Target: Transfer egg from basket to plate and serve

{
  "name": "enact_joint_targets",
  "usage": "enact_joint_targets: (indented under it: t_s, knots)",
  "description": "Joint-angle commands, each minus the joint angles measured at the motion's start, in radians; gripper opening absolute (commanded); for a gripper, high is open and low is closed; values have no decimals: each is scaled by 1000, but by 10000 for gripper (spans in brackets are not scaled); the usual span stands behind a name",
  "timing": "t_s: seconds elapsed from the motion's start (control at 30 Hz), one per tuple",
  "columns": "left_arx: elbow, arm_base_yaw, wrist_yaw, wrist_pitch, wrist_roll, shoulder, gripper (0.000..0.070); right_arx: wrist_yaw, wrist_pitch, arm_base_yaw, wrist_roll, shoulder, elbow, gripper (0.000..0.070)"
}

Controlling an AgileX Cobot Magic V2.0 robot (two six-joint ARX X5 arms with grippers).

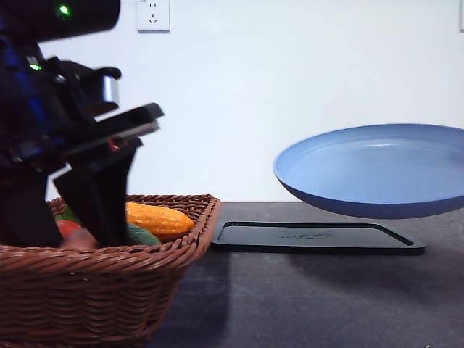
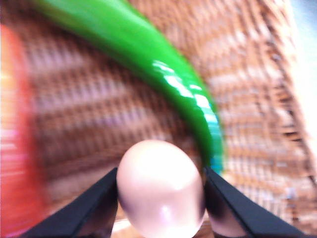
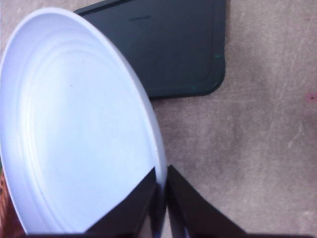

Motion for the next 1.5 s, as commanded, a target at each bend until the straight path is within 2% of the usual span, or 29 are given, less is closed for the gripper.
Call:
enact_joint_targets:
  t_s: [0.0,0.17,0.33,0.47,0.6,0.9,1.4,1.47]
  knots:
    - [60,-9,-5,9,44,-34,182,-25,2,0,38,3,12,0]
    - [196,-16,-3,13,102,-105,182,-57,-52,21,42,15,59,0]
    - [329,-40,27,29,189,-105,182,-56,-142,78,1,74,163,0]
    - [366,-85,33,46,232,-88,182,-60,-206,142,-42,147,238,0]
    - [366,-123,33,46,250,-61,182,-102,-224,227,-53,218,267,0]
    - [366,-206,33,38,285,42,182,-109,-212,359,-55,299,269,0]
    - [366,-234,33,-19,287,170,191,-127,-192,389,-51,299,269,0]
    - [366,-236,33,-20,283,170,224,-127,-192,389,-51,299,269,0]
